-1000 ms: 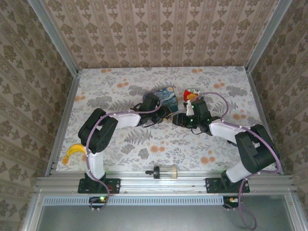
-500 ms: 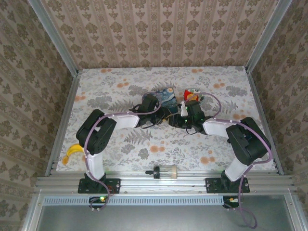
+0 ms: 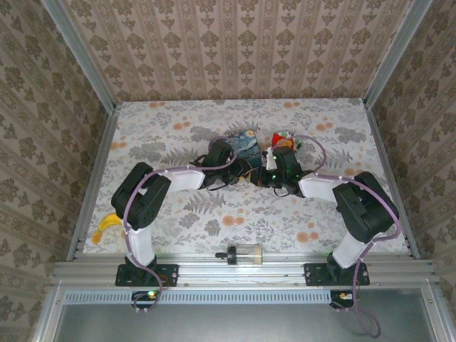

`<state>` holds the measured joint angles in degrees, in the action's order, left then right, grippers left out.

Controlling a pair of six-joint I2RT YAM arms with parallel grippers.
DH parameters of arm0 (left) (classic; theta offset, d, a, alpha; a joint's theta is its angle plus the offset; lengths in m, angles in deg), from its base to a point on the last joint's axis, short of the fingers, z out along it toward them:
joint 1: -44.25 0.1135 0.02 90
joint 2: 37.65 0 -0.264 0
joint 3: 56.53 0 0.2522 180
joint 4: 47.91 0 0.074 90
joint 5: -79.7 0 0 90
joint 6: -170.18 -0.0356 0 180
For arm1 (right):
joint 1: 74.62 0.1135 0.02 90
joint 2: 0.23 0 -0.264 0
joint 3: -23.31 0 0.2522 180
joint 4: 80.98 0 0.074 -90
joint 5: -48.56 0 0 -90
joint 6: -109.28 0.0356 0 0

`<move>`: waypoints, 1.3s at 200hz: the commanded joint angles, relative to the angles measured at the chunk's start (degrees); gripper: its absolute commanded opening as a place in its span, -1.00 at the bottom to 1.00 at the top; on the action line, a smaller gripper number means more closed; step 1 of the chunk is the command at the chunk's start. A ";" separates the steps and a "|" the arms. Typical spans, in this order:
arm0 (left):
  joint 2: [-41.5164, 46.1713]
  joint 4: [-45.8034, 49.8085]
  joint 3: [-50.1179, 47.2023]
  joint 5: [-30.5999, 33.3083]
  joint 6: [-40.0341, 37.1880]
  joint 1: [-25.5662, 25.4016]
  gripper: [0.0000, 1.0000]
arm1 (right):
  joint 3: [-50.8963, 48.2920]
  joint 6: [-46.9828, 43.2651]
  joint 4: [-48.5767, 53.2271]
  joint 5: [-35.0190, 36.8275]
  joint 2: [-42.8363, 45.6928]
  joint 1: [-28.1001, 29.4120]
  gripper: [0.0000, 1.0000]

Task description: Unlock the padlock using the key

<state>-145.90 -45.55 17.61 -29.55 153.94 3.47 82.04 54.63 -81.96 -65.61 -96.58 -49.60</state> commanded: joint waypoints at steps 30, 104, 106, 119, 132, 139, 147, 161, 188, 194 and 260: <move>1.85 6.91 -2.83 -2.53 4.51 -0.07 0.15 | 1.25 2.81 -4.92 0.56 -3.61 -0.23 -0.92; 5.81 -5.21 -9.89 4.69 1.69 -0.07 0.17 | 1.52 7.86 -10.29 -1.61 -6.67 -2.40 -0.94; 5.84 -6.02 -10.16 4.95 1.62 -0.04 0.15 | 1.52 7.99 -10.37 -1.71 -6.66 -2.42 -0.94; 5.70 -11.24 -11.35 6.43 0.73 -0.09 0.11 | 1.52 8.48 -10.61 -2.24 -6.65 -2.54 -0.94; 5.34 -16.96 -12.10 7.51 -0.77 -0.25 0.07 | 1.61 8.83 -10.55 -2.37 -6.57 -2.77 -0.94; 5.16 -19.62 -12.34 8.08 -1.72 -0.30 0.05 | 1.61 9.08 -10.62 -2.55 -6.70 -2.81 -0.93; 4.98 -21.50 -12.47 8.79 -2.50 -0.50 0.05 | 1.61 9.41 -10.89 -2.71 -6.65 -2.90 -0.93; 4.72 -24.26 -12.70 9.63 -3.99 -0.62 0.04 | 1.53 9.94 -11.54 -3.26 -6.57 -3.21 -0.93; 3.65 -27.10 -13.18 10.49 -4.32 -0.58 0.05 | 1.44 11.27 -12.89 -4.29 -6.80 -3.59 -0.93; 3.22 -27.63 -13.27 10.61 -4.14 -0.53 0.05 | 1.44 11.61 -13.29 -4.57 -6.83 -3.66 -0.92; -1.82 -34.36 -14.42 11.86 -1.33 -0.60 0.07 | 1.70 14.53 -17.01 -6.29 -8.76 -3.65 -0.91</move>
<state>-146.31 -75.69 3.78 -18.99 152.04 3.34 82.52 67.44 -94.59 -70.31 -103.93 -52.99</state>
